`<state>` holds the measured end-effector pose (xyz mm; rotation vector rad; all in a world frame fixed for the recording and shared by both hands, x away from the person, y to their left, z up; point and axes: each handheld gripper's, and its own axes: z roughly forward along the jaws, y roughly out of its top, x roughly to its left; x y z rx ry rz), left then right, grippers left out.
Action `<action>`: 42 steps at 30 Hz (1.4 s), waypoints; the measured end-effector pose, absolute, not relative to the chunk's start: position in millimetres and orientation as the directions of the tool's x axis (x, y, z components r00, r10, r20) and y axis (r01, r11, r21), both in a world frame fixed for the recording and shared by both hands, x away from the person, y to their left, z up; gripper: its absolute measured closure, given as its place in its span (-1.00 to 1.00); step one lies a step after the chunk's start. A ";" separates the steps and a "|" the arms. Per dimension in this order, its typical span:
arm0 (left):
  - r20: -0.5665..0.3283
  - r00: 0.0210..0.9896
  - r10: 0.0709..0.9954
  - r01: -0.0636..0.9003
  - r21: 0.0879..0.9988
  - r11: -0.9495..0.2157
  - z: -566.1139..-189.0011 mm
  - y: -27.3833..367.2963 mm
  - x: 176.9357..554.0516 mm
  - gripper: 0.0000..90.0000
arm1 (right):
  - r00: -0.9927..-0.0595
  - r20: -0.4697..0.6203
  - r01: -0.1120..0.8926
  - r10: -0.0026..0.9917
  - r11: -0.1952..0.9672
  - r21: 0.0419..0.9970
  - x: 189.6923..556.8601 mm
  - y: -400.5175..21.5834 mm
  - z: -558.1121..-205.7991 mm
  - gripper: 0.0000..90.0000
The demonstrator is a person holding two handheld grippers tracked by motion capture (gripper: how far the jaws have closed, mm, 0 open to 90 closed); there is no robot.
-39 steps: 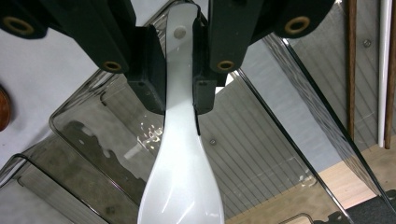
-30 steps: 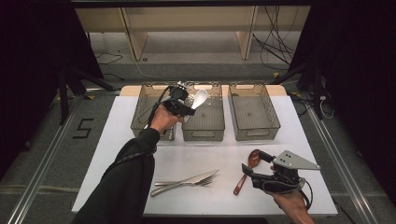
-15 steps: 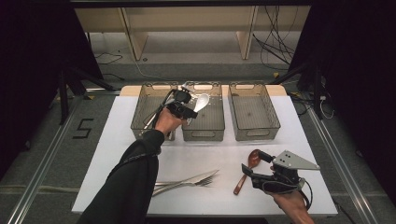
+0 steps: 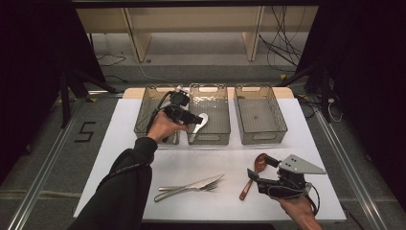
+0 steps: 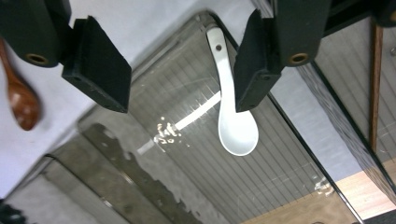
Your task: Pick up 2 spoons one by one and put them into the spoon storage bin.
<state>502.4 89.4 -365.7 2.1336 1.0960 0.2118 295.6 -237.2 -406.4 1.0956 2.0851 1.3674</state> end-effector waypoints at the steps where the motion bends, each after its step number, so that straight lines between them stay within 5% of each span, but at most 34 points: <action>1: -0.171 0.629 0.758 0.639 0.669 -0.379 -363.7 92.8 498.5 -0.27 | -0.604 0.074 0.387 0.794 0.211 0.897 295.9 -236.9 -406.7 -0.44; 12: -0.194 0.663 0.723 0.604 0.708 -0.365 -365.7 116.5 448.7 -0.41 | -0.605 0.076 0.452 0.792 0.263 0.853 304.0 -227.4 -412.6 -0.40; 33: -0.177 0.690 0.701 0.555 0.751 -0.358 -393.8 165.2 370.2 -0.52 | -0.678 0.063 0.544 0.733 0.442 0.713 330.3 -206.1 -437.8 0.75; 42: -0.150 0.702 0.696 0.532 0.760 -0.373 -406.0 170.3 348.9 -0.52 | -0.709 0.068 0.580 0.702 0.527 0.621 333.8 -198.2 -454.3 0.94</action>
